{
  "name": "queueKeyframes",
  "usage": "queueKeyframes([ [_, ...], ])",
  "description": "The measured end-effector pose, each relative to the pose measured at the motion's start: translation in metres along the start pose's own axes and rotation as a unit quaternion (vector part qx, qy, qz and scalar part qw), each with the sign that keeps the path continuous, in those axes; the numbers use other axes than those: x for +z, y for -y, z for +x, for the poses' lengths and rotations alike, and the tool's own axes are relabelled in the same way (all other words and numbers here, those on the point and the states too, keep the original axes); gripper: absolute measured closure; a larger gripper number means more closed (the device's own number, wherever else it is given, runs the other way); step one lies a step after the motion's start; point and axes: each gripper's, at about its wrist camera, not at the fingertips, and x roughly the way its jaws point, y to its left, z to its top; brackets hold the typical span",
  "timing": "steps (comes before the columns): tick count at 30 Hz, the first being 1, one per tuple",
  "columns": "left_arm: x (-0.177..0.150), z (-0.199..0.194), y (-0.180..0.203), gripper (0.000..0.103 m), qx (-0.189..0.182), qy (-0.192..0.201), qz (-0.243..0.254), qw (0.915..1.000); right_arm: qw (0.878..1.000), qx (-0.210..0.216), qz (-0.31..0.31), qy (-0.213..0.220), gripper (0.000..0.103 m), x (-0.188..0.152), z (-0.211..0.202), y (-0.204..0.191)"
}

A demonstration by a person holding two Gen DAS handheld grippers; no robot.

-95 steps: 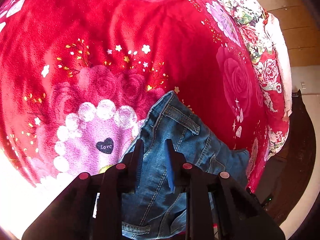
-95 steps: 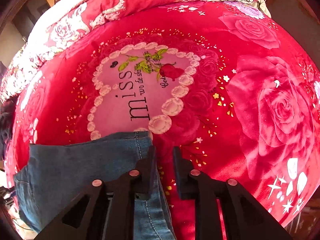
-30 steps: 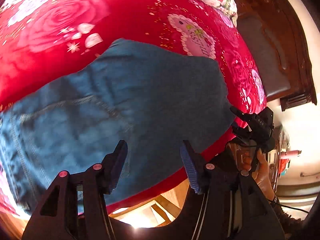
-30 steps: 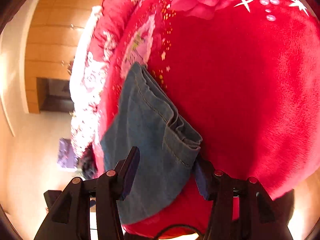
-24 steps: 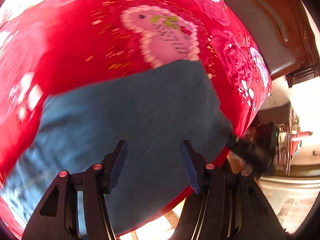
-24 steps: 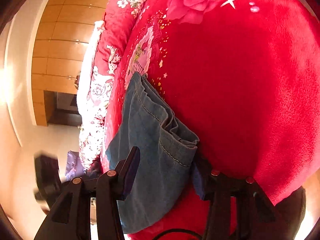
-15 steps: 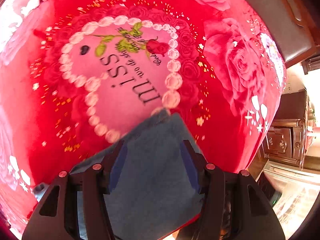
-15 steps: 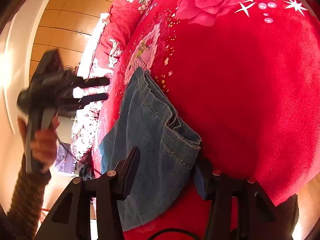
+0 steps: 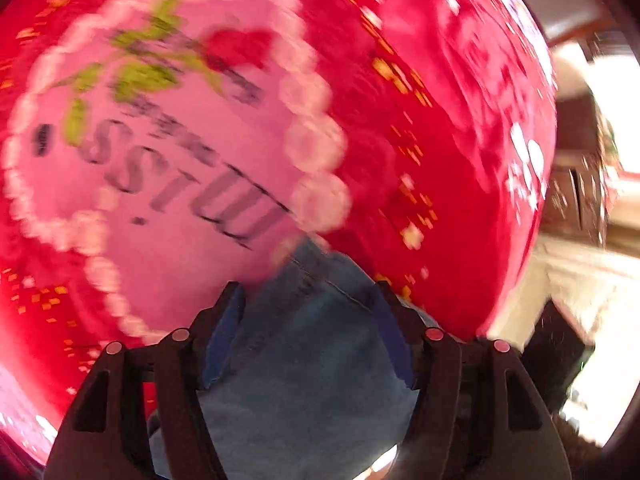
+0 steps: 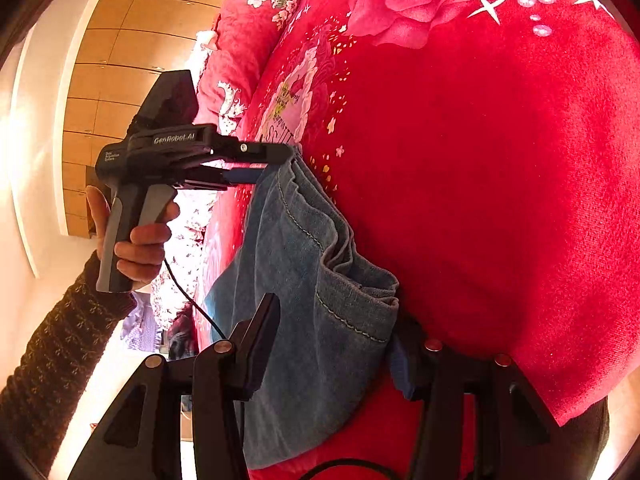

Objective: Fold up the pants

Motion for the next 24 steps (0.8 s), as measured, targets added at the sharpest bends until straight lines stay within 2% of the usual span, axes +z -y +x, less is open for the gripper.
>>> queueKeyframes([
  [2,-0.006,0.007,0.018,0.025,0.016,-0.004,0.053,0.9985,1.0,-0.001,0.0,-0.001,0.052,0.0,0.0,0.0],
  [5,-0.012,0.01,0.031,0.024,0.04,0.012,0.083,0.9957,1.0,0.001,0.0,0.0,0.052,0.001,0.0,0.0],
  [7,-0.017,0.008,0.035,0.041,0.049,0.03,0.086,0.9946,1.0,0.003,0.001,0.001,0.053,0.001,0.0,0.0],
  [8,-0.02,0.006,0.036,0.06,0.054,0.036,0.084,0.9943,1.0,0.002,0.001,0.002,0.061,0.001,0.0,0.0],
  [9,-0.023,0.004,0.037,0.077,0.051,0.041,0.081,0.9945,1.0,-0.004,0.0,0.003,0.08,0.002,0.0,-0.001],
  [10,-0.028,0.0,0.039,0.084,0.048,0.046,0.079,0.9947,1.0,-0.008,0.0,0.001,0.085,0.002,0.002,-0.001],
  [11,-0.033,-0.003,0.042,0.089,0.057,0.056,0.079,0.9936,1.0,-0.008,0.002,-0.001,0.084,0.003,0.003,-0.001],
  [13,-0.046,-0.013,0.049,0.092,0.079,0.08,0.088,0.9898,1.0,-0.009,-0.012,0.005,0.085,0.003,0.0,-0.007],
  [17,-0.083,-0.048,0.057,0.092,0.069,0.125,0.068,0.9874,0.997,-0.002,-0.074,0.015,0.085,-0.003,-0.011,-0.038],
  [20,-0.11,-0.081,0.05,0.092,0.062,0.152,0.048,0.9853,0.995,0.012,-0.099,0.012,0.085,-0.012,-0.017,-0.061],
  [24,-0.147,-0.11,0.029,0.092,0.077,0.179,0.019,0.9807,0.984,0.011,-0.177,-0.009,0.087,-0.036,-0.016,-0.108],
])
